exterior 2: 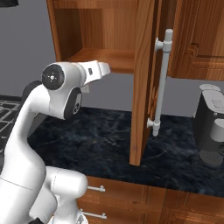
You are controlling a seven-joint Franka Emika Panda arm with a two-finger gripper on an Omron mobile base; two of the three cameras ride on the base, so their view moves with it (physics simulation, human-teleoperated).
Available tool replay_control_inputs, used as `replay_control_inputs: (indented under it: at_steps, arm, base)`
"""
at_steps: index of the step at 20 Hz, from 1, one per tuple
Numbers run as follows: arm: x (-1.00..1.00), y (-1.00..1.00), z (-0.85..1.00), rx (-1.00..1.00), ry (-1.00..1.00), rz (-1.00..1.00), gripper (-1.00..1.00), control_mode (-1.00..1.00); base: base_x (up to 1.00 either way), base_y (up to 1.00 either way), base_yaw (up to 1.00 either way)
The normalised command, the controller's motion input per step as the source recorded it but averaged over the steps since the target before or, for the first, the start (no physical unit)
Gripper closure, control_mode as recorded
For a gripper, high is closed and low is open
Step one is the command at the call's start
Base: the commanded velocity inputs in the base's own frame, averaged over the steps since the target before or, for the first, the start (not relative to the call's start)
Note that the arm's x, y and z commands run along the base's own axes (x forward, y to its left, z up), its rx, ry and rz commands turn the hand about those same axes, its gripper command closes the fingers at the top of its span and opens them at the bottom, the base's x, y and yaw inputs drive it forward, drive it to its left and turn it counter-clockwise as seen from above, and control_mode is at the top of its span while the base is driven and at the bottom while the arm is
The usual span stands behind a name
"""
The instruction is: Pick the apple from the counter and place it in the cabinet. Then close the cabinet.
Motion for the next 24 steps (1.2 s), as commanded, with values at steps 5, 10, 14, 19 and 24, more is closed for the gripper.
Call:
replay_control_inputs:
  at_steps: [5,10,14,19,24]
  arm:
    - [0.35,0.00,0.05,0.00,-0.15,-0.01,1.00,-1.00]
    - [0.47,-0.07,0.28,0.00,0.00,-0.03,1.00,-1.00]
    - [0.57,-0.15,0.34,0.00,0.09,-0.03,1.00,-1.00]
    - [0.58,-0.20,0.10,0.01,0.12,-0.01,1.00,-1.00]
    - [0.68,-0.21,0.03,0.02,0.13,0.00,1.00,-1.00]
  base:
    - [0.00,0.00,0.00]
    - [0.00,0.00,0.00]
    - [0.00,0.00,0.00]
    - [0.00,0.00,0.00]
    - [0.00,0.00,0.00]
